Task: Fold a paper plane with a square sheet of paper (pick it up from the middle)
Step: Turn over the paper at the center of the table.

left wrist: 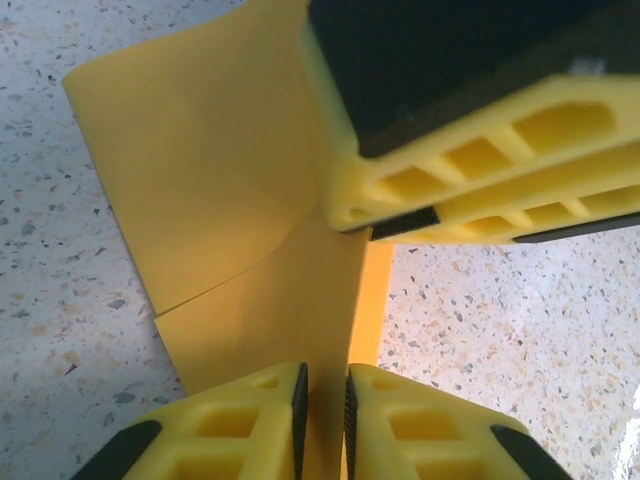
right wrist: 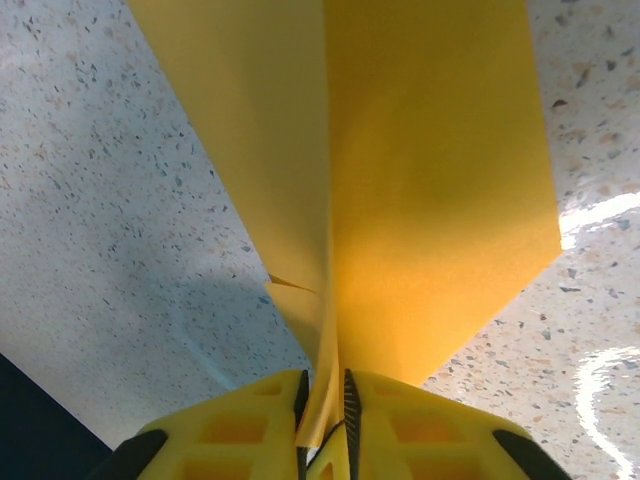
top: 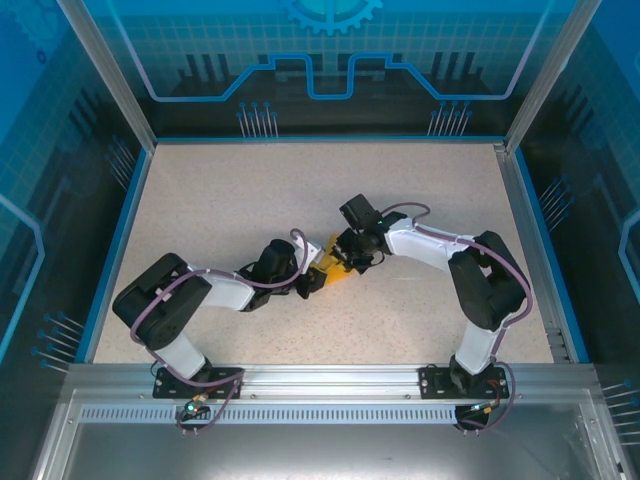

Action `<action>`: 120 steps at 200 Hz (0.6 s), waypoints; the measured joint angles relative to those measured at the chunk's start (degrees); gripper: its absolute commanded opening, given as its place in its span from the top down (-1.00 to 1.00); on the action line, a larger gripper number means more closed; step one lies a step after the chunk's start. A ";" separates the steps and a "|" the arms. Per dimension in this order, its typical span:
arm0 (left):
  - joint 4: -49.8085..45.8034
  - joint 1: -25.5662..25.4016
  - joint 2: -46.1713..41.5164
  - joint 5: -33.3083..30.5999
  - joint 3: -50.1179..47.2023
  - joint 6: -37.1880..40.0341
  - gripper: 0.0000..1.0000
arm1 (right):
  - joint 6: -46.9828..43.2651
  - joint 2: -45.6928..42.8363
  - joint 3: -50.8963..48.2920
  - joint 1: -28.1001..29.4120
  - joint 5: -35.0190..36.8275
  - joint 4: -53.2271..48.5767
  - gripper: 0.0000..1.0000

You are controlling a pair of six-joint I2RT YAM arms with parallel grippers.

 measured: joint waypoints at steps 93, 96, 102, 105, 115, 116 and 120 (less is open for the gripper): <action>-0.02 0.02 0.28 0.42 0.00 -7.65 0.78 | -24.96 -2.84 -1.55 -5.05 -3.28 4.02 -0.43; -0.02 0.02 0.28 0.52 0.00 -8.02 0.78 | -25.77 -3.08 -2.03 -5.14 -3.56 4.52 -0.43; -0.07 0.02 0.28 0.70 0.00 -8.98 0.78 | -27.78 -3.67 -3.37 -5.35 -4.11 5.84 -0.43; -0.07 0.02 0.28 0.81 0.00 -9.57 0.79 | -28.68 -3.98 -3.98 -5.40 -4.20 6.38 -0.43; -0.24 0.02 0.28 1.18 0.02 -11.06 0.79 | -31.08 -4.85 -6.14 -5.64 -4.72 8.04 -0.42; -0.24 0.02 0.28 1.18 0.02 -11.15 0.79 | -31.43 -4.98 -6.43 -5.68 -4.83 8.24 -0.41; -0.31 0.02 0.28 1.38 0.02 -12.09 0.80 | -32.26 -5.25 -7.23 -5.73 -5.14 8.92 -0.39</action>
